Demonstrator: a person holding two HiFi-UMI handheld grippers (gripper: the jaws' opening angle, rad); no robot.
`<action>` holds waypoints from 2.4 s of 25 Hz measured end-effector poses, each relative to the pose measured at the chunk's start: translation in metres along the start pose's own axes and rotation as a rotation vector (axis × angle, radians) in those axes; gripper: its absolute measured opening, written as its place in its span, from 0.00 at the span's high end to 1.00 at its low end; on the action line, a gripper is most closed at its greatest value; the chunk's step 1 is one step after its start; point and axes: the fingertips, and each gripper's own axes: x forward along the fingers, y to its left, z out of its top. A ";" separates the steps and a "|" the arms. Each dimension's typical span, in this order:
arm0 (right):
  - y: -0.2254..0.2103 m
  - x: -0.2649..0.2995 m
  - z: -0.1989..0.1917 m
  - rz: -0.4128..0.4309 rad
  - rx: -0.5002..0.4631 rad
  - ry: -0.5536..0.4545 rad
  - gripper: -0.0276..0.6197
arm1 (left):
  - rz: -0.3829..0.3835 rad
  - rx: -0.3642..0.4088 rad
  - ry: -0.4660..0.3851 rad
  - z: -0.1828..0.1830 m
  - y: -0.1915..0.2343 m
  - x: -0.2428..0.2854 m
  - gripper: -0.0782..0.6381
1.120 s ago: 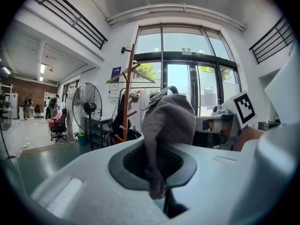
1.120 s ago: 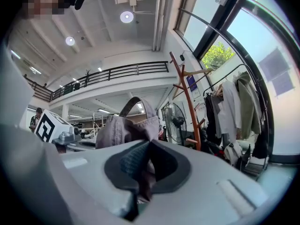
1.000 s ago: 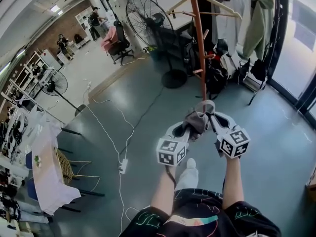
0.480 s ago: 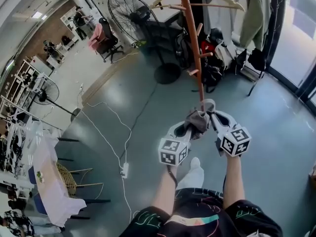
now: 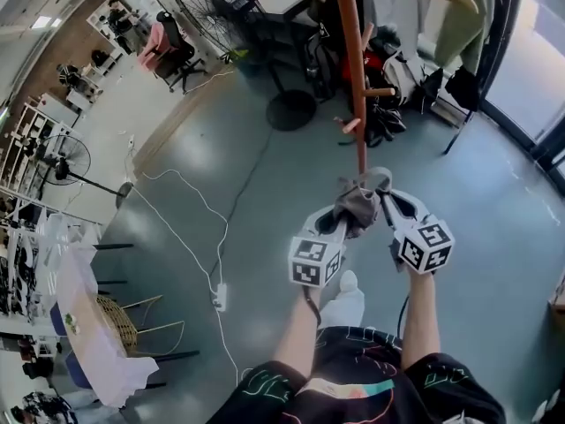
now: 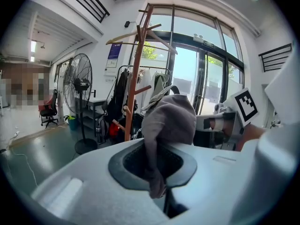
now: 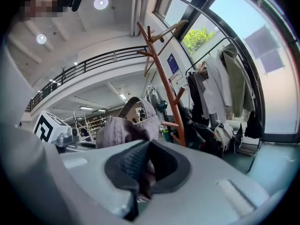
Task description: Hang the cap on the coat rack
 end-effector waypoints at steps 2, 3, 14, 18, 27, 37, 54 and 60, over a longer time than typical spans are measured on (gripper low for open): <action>-0.007 0.013 0.002 -0.002 0.002 0.009 0.95 | -0.005 -0.009 0.004 0.001 0.007 0.012 0.85; -0.009 0.018 0.003 -0.003 0.000 0.013 0.95 | -0.008 -0.013 0.006 0.002 0.011 0.017 0.85; -0.024 0.077 0.024 -0.008 -0.048 0.063 0.95 | -0.018 -0.054 -0.004 0.020 0.055 0.063 0.85; -0.030 0.086 0.020 -0.022 -0.051 0.086 0.95 | -0.036 -0.072 0.005 0.017 0.060 0.075 0.85; -0.042 0.108 0.009 0.015 -0.027 0.157 0.95 | 0.003 -0.149 0.041 0.004 0.074 0.091 0.85; -0.054 0.150 -0.008 0.134 -0.024 0.235 0.95 | 0.117 -0.212 0.090 -0.012 0.096 0.117 0.85; -0.095 0.173 -0.025 0.199 0.062 0.282 0.94 | 0.182 -0.257 0.154 -0.029 0.094 0.156 0.85; -0.114 0.172 -0.030 0.180 0.096 0.289 0.94 | 0.181 -0.290 0.162 -0.033 0.089 0.173 0.85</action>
